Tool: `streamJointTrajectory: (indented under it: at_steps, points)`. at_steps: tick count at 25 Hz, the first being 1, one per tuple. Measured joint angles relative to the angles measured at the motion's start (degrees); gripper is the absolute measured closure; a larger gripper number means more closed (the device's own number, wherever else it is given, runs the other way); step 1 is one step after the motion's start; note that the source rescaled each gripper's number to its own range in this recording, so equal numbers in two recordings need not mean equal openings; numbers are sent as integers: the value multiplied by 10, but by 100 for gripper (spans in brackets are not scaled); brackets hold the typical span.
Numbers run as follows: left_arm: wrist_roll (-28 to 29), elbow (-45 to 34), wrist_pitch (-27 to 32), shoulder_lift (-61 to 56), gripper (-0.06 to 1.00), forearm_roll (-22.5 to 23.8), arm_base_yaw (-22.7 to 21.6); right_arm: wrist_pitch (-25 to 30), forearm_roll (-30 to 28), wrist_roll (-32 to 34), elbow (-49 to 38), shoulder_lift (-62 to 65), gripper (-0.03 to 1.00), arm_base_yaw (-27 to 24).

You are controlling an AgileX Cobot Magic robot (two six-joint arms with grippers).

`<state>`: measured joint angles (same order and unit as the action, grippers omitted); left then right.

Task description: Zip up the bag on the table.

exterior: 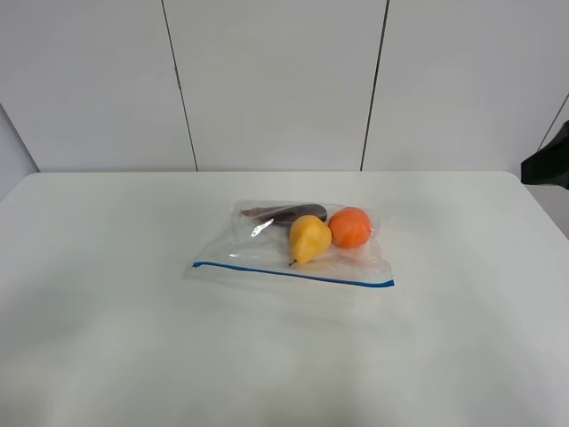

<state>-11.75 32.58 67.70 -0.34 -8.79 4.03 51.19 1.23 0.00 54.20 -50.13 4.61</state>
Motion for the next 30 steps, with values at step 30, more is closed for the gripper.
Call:
streamJointTrajectory:
  at_steps: [30]
  points:
    - [0, 0, 0, 0, 14, 0, 0, 102, -2, 57, -211, 399, -3, 0]
